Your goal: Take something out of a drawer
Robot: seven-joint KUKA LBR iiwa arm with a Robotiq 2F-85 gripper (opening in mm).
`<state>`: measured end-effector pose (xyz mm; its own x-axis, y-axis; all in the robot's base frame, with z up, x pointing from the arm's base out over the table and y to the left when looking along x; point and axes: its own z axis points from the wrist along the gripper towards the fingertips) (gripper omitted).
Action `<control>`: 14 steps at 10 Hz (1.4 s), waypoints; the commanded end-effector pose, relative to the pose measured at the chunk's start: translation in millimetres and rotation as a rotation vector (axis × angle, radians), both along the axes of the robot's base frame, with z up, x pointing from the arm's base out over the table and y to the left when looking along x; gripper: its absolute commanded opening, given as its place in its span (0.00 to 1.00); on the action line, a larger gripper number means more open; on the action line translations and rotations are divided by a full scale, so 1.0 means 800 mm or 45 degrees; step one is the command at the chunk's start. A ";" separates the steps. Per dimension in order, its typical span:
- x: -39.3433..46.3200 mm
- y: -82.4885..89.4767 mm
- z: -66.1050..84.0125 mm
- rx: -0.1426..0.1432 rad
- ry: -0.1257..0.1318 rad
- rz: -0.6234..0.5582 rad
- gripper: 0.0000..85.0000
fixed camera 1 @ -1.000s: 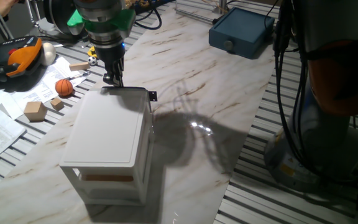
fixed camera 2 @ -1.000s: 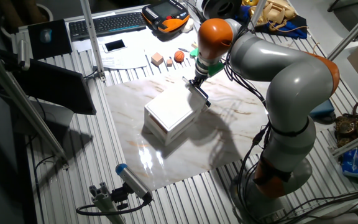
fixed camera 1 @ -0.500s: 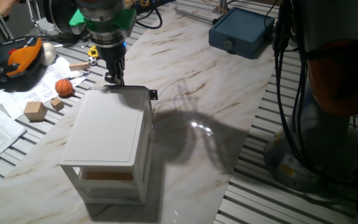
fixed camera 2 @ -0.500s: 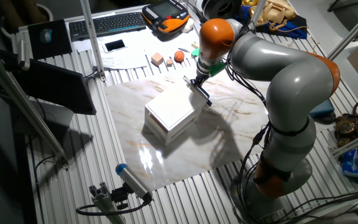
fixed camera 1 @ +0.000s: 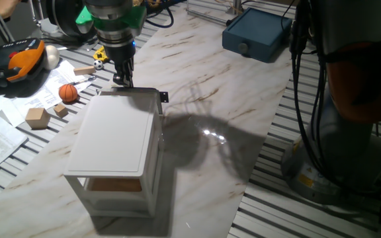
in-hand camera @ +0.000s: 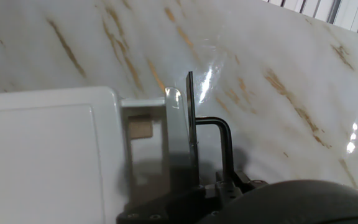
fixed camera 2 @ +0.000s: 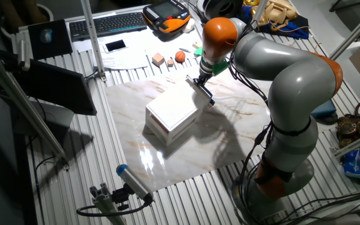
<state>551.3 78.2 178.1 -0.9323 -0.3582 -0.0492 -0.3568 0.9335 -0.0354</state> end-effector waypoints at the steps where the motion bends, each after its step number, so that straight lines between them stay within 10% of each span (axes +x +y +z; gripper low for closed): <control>1: 0.000 -0.002 0.001 -0.002 0.002 0.000 0.00; 14: 0.008 -0.028 0.001 -0.022 0.003 -0.012 0.00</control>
<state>557.9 55.7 178.6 -0.9360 -0.3498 -0.0402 -0.3477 0.9362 -0.0507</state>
